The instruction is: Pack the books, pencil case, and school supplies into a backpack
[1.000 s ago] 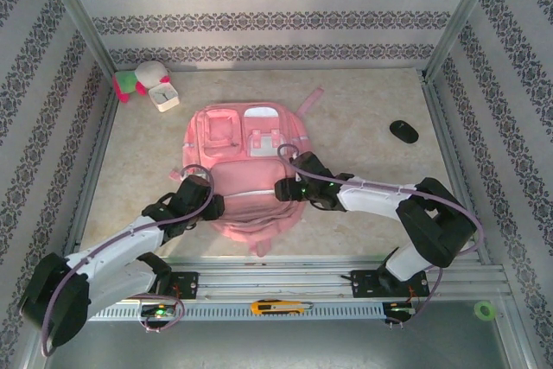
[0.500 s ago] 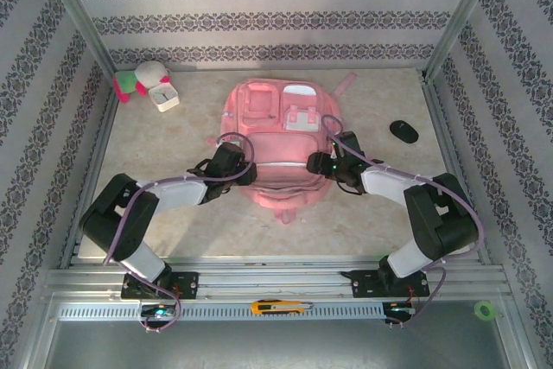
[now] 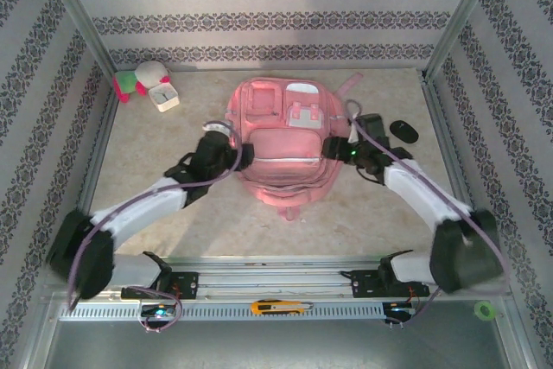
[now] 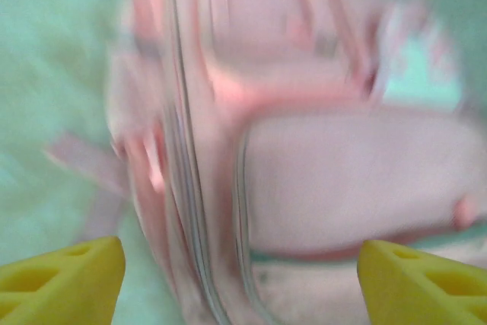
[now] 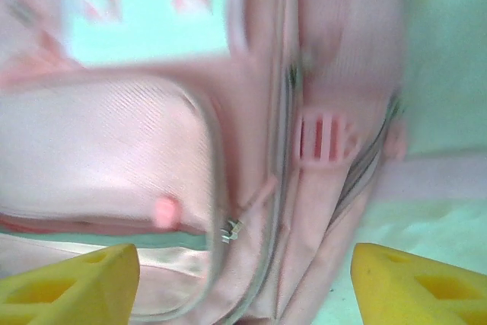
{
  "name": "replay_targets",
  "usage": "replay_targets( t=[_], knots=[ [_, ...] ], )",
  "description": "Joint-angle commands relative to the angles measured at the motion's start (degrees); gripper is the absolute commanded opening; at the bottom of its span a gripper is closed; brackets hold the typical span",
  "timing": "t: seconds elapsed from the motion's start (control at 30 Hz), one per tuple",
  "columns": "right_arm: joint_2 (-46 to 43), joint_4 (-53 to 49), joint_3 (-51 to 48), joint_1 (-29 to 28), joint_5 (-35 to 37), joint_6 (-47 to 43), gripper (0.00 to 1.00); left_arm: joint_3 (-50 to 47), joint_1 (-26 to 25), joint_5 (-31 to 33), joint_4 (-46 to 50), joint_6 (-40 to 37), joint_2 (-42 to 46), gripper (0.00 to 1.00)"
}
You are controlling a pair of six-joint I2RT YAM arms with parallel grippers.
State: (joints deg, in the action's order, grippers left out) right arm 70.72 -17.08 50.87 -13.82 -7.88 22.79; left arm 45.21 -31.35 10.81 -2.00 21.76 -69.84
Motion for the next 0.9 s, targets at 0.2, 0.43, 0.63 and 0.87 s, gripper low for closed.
replay_targets(
  t=[0.2, 0.43, 0.63, 0.87],
  knots=[
    [-25.2, 3.3, -6.8, 6.4, 13.3, -14.3, 0.98, -19.6, 2.6, 24.2, -25.3, -38.2, 25.6, 0.99],
    [-26.9, 31.6, -30.2, 8.3, 10.2, -21.6, 0.98, -38.9, 6.0, 25.0, -48.5, -36.9, 21.1, 0.99],
    [-12.6, 55.1, -41.1, 10.4, 9.7, -21.7, 0.98, -43.0, 16.7, 14.2, -69.1, -31.1, -1.8, 0.99],
    [6.1, 68.9, -34.5, 10.6, 5.0, -25.9, 0.98, -29.3, 27.3, 0.2, -61.9, -22.1, -20.2, 0.99]
  ],
)
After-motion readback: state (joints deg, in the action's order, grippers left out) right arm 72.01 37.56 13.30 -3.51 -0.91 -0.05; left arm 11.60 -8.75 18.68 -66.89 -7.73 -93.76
